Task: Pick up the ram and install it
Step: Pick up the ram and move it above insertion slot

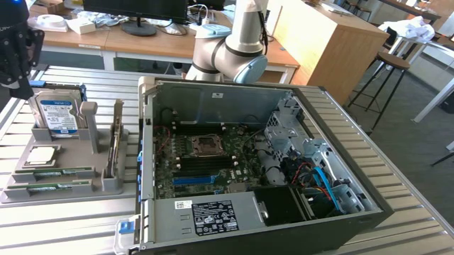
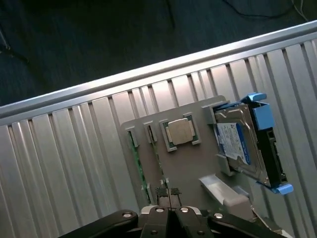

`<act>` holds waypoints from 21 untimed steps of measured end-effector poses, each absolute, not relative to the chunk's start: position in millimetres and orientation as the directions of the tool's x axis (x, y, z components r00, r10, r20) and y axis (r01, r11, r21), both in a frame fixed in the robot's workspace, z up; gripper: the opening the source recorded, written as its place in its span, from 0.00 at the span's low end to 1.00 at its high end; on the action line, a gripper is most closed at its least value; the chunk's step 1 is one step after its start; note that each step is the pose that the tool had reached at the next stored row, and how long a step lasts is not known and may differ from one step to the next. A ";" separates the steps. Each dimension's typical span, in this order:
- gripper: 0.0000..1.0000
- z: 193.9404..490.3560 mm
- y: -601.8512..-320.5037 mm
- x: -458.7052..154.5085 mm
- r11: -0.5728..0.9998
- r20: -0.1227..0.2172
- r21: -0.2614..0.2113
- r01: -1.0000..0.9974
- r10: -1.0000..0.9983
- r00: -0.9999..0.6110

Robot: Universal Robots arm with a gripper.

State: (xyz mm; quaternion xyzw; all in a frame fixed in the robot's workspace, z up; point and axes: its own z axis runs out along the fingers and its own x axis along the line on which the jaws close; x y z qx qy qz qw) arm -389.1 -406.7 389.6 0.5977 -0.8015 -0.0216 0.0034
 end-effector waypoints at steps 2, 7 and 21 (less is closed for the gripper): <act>0.10 389.4 -406.7 -389.1 0.249 -0.020 0.039 -0.968 -0.968 -0.250; 0.10 389.1 -406.7 -389.1 0.160 -0.020 0.039 -0.986 -0.987 -0.161; 0.10 388.2 -406.7 -389.1 0.010 -0.020 0.039 -0.999 -1.000 -0.011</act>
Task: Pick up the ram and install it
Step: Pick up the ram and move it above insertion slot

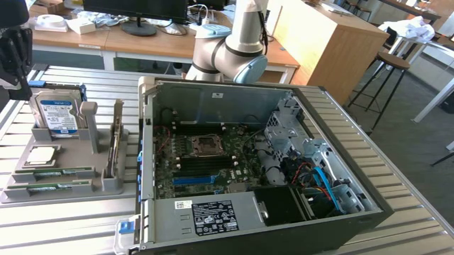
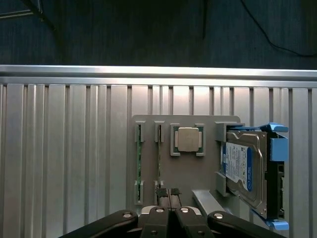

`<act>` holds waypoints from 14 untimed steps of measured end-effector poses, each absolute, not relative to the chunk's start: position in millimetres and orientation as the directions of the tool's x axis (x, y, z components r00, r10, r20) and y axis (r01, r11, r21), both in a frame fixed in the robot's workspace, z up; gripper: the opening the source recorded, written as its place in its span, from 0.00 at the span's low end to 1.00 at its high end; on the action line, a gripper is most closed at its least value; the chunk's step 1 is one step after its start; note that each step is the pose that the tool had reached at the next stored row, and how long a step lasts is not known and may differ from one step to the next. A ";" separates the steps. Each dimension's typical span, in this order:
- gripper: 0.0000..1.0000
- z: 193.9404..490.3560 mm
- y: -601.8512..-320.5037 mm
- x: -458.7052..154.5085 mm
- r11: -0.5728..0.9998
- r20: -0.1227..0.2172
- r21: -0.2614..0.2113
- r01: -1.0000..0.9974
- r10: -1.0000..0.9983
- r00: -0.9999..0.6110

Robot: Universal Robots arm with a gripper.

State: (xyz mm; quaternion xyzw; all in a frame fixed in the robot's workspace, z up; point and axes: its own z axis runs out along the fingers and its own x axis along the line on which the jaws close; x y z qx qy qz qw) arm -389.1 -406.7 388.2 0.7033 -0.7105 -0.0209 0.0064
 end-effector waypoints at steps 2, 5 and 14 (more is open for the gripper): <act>0.10 388.2 -406.7 -389.1 0.009 -0.020 0.039 -0.999 -1.000 -0.010; 0.10 388.1 -406.6 -388.7 0.004 -0.020 0.038 -0.999 -1.000 -0.005; 0.10 387.7 -406.7 -382.4 -0.003 -0.021 0.038 -0.999 -1.000 0.002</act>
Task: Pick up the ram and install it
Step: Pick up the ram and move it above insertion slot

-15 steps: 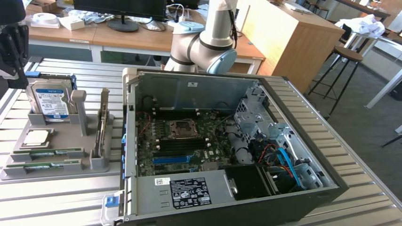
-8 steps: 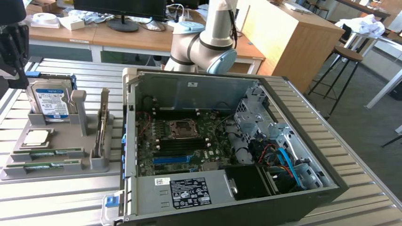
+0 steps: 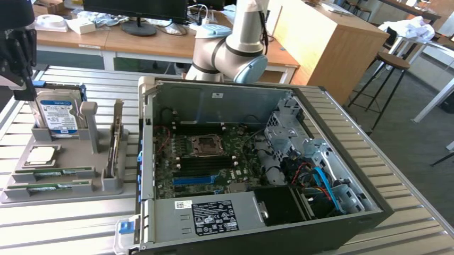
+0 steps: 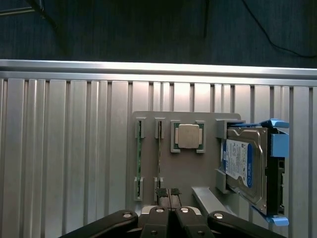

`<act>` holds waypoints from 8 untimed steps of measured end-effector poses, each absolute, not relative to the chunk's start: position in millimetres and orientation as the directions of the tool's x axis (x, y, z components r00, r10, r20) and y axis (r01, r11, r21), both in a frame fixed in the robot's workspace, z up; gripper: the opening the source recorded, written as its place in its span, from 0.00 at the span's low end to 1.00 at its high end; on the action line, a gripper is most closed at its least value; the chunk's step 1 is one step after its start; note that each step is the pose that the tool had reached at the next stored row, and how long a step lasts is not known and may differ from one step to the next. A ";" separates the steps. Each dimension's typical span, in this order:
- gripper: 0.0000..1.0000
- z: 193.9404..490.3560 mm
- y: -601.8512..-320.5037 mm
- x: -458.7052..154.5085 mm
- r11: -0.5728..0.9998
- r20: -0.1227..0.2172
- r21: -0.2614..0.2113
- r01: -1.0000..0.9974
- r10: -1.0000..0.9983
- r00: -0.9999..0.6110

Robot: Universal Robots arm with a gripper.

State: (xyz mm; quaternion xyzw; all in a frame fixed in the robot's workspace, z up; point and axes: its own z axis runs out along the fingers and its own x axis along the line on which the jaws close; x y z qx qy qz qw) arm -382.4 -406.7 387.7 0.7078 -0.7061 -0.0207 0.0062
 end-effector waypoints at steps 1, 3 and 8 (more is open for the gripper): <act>0.10 387.7 -406.7 -381.6 -0.003 -0.021 0.038 -0.999 -1.000 0.002; 0.10 387.5 -406.7 -379.9 -0.003 -0.021 0.038 -0.999 -1.000 0.003; 0.10 387.3 -406.7 -377.0 -0.004 -0.021 0.038 -0.999 -1.000 0.004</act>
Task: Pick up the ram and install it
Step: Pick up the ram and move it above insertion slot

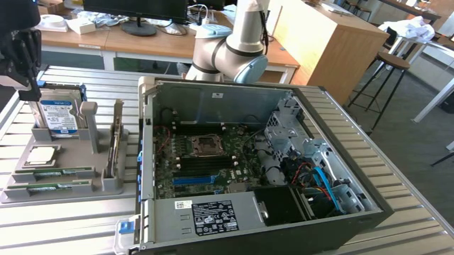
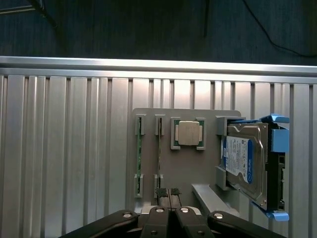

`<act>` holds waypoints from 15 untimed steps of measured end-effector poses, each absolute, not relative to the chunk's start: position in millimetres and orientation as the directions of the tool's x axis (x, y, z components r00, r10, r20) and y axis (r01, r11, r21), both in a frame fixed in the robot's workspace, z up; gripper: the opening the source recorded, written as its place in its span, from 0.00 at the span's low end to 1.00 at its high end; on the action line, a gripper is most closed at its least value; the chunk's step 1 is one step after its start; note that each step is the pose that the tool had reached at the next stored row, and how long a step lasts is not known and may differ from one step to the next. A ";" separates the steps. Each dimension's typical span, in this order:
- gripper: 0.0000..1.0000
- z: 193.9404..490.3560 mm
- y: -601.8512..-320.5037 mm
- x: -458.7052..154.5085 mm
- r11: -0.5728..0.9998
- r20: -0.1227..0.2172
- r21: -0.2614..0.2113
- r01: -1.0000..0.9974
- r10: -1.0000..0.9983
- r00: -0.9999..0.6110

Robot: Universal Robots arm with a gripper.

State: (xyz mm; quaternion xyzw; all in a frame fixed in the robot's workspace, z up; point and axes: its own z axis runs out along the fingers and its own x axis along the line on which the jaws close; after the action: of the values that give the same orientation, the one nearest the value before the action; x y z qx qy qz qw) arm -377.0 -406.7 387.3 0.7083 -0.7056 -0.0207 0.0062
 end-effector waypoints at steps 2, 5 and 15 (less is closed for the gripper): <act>0.10 387.3 -406.7 -376.9 -0.005 -0.020 0.038 -0.999 -1.000 0.004; 0.10 387.3 -406.7 -376.8 -0.005 -0.021 0.038 -0.999 -1.000 0.004; 0.16 387.3 -406.7 -376.9 -0.004 -0.021 0.038 -0.999 -1.000 0.004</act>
State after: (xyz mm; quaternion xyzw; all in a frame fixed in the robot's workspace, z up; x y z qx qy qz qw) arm -376.9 -406.7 387.3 0.7084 -0.7055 -0.0207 0.0062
